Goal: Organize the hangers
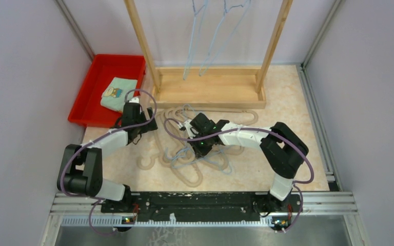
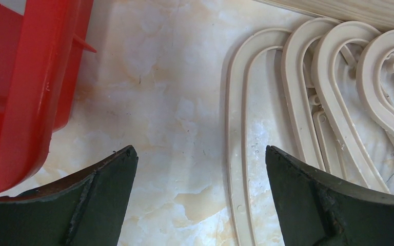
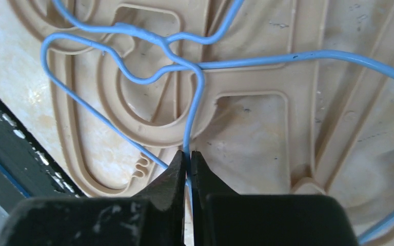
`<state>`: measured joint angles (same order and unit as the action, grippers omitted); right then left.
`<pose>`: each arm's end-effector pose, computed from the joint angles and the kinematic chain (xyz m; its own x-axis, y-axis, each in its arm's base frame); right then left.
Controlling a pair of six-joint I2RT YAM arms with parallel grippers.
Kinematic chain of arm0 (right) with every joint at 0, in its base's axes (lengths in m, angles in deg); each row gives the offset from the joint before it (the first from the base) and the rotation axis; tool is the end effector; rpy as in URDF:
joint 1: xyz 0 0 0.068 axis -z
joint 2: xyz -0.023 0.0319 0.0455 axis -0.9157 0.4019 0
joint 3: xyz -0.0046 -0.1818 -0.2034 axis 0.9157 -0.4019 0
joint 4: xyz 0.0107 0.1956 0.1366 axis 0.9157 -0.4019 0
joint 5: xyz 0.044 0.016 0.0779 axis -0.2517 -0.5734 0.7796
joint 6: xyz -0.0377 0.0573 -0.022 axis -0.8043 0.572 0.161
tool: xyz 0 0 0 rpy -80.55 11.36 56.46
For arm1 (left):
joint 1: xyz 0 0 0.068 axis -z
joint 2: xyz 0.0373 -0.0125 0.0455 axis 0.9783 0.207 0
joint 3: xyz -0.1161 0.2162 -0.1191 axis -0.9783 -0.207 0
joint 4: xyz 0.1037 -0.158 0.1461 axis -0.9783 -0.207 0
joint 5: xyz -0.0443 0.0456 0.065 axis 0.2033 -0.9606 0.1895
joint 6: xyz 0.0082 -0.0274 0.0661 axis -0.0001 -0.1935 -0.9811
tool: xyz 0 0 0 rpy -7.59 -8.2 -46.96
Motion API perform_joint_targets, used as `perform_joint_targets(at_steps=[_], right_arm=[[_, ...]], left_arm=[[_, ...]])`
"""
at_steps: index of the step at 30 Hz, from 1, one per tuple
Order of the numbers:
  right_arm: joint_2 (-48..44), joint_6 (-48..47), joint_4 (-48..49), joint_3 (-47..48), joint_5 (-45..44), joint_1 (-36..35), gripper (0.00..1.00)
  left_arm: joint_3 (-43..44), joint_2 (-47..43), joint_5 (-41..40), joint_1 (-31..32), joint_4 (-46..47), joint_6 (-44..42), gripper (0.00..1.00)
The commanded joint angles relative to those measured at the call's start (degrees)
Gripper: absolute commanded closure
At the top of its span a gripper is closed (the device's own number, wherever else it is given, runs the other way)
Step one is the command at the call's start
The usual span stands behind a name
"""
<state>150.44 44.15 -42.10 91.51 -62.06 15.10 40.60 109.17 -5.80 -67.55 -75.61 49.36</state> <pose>0.2020 0.2727 0.1700 -0.6036 -0.6564 -0.4525 -0.7899 0.5694 0.2276 0.2787 -0.0433 0.1735 -0.6640 -0.1979 -0.7211 -0.1394 0.9802 -0.1407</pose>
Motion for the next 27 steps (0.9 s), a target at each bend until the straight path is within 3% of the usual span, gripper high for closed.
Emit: perform_joint_targets(at_steps=[1,8,14,27], right_arm=[[-1.3,0.4,2.1,-0.8,0.7,0.0,1.0],[-8.3,0.7,-1.9,2.6,-2.1,0.9,1.0],[-12.6,0.7,-8.6,11.9,2.0,2.8,1.0],[-13.5,4.1,-15.1,30.9,24.9,12.0,1.0]], left_arm=[[-0.8,-2.0,-0.8,-0.4,-0.2,0.2,0.0],[-0.3,-2.6,-1.0,-0.4,-0.4,0.3,0.0],[1.0,-1.7,-0.6,-0.4,0.3,1.0,0.0],[3.3,1.6,-0.7,-0.4,2.1,3.0,0.0]])
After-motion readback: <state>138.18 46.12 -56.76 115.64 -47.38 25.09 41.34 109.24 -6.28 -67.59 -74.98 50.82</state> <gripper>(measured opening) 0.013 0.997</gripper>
